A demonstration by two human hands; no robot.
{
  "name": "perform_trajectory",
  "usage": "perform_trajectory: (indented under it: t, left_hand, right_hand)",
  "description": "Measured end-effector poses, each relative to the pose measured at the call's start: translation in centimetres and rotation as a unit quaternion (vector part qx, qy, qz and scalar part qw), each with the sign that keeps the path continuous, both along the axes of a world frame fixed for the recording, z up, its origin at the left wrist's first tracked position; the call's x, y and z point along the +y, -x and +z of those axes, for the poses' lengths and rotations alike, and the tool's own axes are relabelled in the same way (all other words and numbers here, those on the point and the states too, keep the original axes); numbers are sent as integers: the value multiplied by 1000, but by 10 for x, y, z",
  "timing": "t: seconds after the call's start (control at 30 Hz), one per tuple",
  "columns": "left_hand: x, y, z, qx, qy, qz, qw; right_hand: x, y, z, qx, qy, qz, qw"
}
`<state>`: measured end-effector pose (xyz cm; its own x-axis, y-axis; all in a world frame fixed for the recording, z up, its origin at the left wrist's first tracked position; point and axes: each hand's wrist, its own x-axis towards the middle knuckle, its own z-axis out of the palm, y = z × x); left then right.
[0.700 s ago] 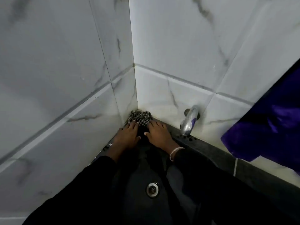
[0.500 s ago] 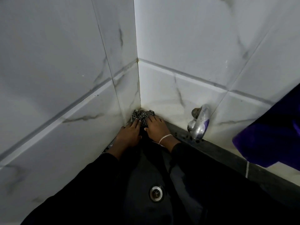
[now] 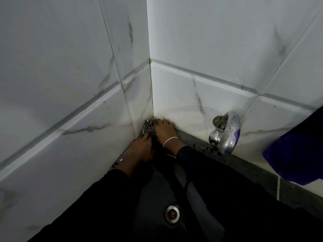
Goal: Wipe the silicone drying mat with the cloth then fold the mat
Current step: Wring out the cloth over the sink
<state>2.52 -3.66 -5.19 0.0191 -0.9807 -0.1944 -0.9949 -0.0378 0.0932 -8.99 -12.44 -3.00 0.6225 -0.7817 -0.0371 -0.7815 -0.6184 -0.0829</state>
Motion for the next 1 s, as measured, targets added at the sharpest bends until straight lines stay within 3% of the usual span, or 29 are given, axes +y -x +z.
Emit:
perform_trajectory:
  t: [0.27,0.5,0.67,0.8,1.0]
  left_hand:
    - [12,-7,10,65,5,-16,998]
    - [39,0,34,248,144,74,955]
    - [63,34,50,420,134,200,875]
    - [92,71,60,612,70,252,746]
    - [136,122,79,699,-4,263,665]
  right_hand:
    - [11,1,7,-34,7,-26,999]
    - [50,40,19,-95,18,-64,993]
    - [92,75,42,-124,31,-80,989]
    - [133,112,54,-170,24,-71,983]
    - [194,177,67,-214,-54,-79,972]
